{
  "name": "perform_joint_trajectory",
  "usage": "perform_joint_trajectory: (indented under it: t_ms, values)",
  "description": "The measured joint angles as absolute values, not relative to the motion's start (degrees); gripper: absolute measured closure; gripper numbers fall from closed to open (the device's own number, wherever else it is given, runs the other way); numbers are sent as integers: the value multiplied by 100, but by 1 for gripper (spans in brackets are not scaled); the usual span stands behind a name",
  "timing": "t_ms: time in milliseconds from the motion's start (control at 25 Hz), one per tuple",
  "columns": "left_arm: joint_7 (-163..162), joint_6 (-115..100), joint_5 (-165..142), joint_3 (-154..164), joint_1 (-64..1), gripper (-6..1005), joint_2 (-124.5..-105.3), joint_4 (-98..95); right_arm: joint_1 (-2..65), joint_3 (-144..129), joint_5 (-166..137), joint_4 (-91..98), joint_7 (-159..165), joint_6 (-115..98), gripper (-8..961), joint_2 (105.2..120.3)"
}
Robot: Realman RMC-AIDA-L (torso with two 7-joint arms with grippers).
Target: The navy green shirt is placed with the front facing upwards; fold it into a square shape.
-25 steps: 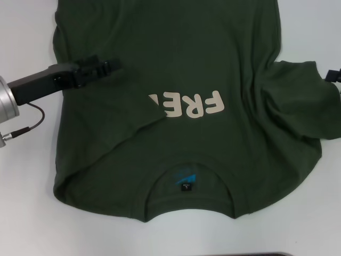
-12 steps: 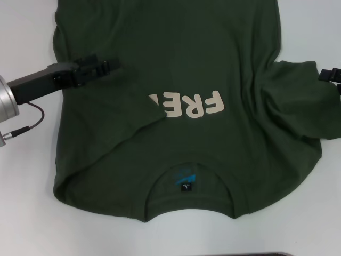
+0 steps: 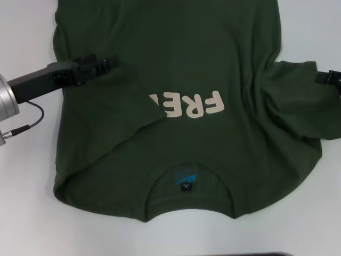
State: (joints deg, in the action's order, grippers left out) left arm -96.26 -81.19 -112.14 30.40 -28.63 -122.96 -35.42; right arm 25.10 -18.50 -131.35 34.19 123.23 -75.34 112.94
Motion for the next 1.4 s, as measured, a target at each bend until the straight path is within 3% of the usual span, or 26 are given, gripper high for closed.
perform_joint_trajectory:
  t_ms: [360, 600, 680, 920, 1120, 1400]
  values:
    - [-9635, -8060, -11214, 3032, -2857, 124, -12307, -3542, 2512, -1852, -13122, 3410, 12245, -7531, 205, 11294]
    - [-9636, -8054, -11214, 3032, -2843, 122, -12311, -3542, 2514, -1846, -13121, 3410, 12170, -7542, 411, 11293]
    - [-9636, -8051, -11214, 3032, -2840, 121, -12315, -3542, 2511, -1825, -13118, 3410, 12169, -7556, 656, 11293]
    - [-9638, -8038, -11210, 3032, -2839, 122, -12332, -3536, 2467, -1806, -13028, 3410, 12109, -7638, 887, 11293]
    - [-9641, -8028, -11208, 3032, -2838, 122, -12333, -3525, 2438, -1794, -12754, 3423, 11958, -7915, 941, 11293]
    - [-9642, -7969, -11206, 3032, -2848, 123, -12328, -3438, 2601, -1844, -12380, 3442, 11860, -8298, 941, 11329]
